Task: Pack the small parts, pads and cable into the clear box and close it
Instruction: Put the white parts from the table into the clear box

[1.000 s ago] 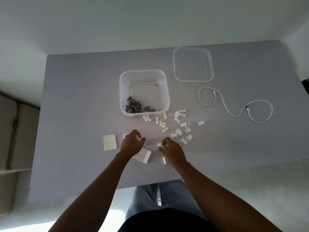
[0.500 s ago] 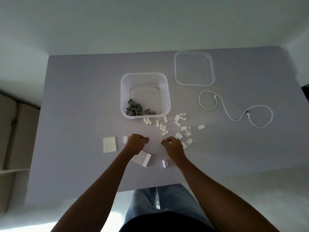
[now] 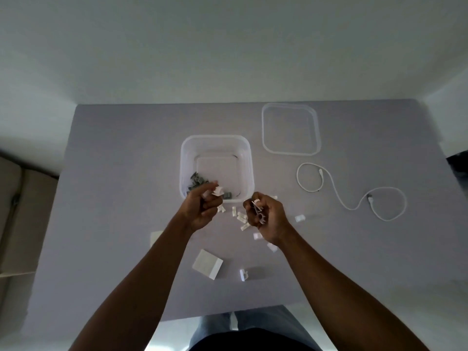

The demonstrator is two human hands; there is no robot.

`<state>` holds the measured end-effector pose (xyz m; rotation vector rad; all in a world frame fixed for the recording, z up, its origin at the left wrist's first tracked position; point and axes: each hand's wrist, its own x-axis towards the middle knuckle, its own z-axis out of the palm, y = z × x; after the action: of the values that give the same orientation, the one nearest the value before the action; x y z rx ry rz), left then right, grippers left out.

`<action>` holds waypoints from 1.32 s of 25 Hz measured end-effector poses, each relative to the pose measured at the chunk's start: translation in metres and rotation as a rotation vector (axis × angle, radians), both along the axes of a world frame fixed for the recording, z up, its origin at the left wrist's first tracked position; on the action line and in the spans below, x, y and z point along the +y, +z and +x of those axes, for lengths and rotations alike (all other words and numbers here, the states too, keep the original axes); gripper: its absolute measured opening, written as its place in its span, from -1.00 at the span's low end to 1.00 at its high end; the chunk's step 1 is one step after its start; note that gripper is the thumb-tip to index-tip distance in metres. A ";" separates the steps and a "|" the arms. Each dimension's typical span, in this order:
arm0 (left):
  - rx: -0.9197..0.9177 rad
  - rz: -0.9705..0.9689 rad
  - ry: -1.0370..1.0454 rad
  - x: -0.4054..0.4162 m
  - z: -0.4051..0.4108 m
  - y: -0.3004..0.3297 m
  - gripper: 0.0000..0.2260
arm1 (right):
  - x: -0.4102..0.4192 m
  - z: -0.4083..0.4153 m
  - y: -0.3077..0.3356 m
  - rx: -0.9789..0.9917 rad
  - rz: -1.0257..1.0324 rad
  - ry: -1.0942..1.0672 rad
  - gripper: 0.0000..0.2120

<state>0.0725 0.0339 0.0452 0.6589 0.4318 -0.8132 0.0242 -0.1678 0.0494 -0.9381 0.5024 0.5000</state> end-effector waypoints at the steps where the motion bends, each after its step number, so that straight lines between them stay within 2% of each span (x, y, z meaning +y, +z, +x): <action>1: -0.014 0.079 -0.025 -0.005 0.011 -0.001 -0.69 | -0.002 0.010 0.004 -0.016 -0.027 0.019 -0.85; 3: -0.071 0.324 -0.110 -0.013 0.031 -0.004 -0.68 | -0.005 0.029 0.008 -0.026 -0.159 0.083 -0.78; 5: -0.182 0.575 -0.244 -0.022 0.051 -0.011 -0.71 | -0.008 0.049 0.008 -0.042 -0.428 0.192 -0.74; 6: -0.247 0.698 -0.310 -0.026 0.059 -0.014 -0.73 | -0.010 0.059 0.007 -0.065 -0.603 0.267 -0.78; 7: -0.321 0.835 -0.370 -0.029 0.067 -0.018 -0.76 | -0.011 0.067 0.006 -0.105 -0.780 0.356 -0.84; 9: -0.504 1.120 -0.497 -0.035 0.081 -0.031 -0.81 | -0.012 0.084 0.003 -0.205 -1.070 0.540 -0.82; 11: -0.685 1.290 -0.671 -0.042 0.090 -0.045 -0.78 | -0.011 0.097 0.003 -0.266 -1.201 0.666 -0.81; 15: -0.887 1.296 -0.952 -0.058 0.094 -0.066 -0.75 | -0.008 0.117 0.004 -0.324 -1.359 0.818 -0.85; 19: -0.970 1.319 -1.091 -0.056 0.090 -0.077 -0.73 | -0.004 0.126 -0.001 -0.330 -1.441 0.931 -0.82; 23: -1.013 1.381 -1.120 -0.041 0.092 -0.075 -0.77 | 0.007 0.129 -0.003 -0.412 -1.523 1.043 -0.83; 26: -0.980 1.390 -1.085 -0.034 0.091 -0.072 -0.78 | 0.023 0.129 -0.004 -0.470 -1.520 1.180 -0.86; 31: -0.961 1.405 -1.075 -0.029 0.085 -0.067 -0.76 | 0.036 0.130 -0.005 -0.432 -1.531 1.404 -0.95; 33: -0.960 1.408 -1.081 -0.029 0.084 -0.064 -0.76 | 0.038 0.130 -0.009 -0.393 -1.516 1.455 -0.89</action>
<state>0.1566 0.0053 -0.0184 2.5881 -0.4110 -0.9684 0.1545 -0.1301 0.0408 -2.8167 -0.4248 1.2119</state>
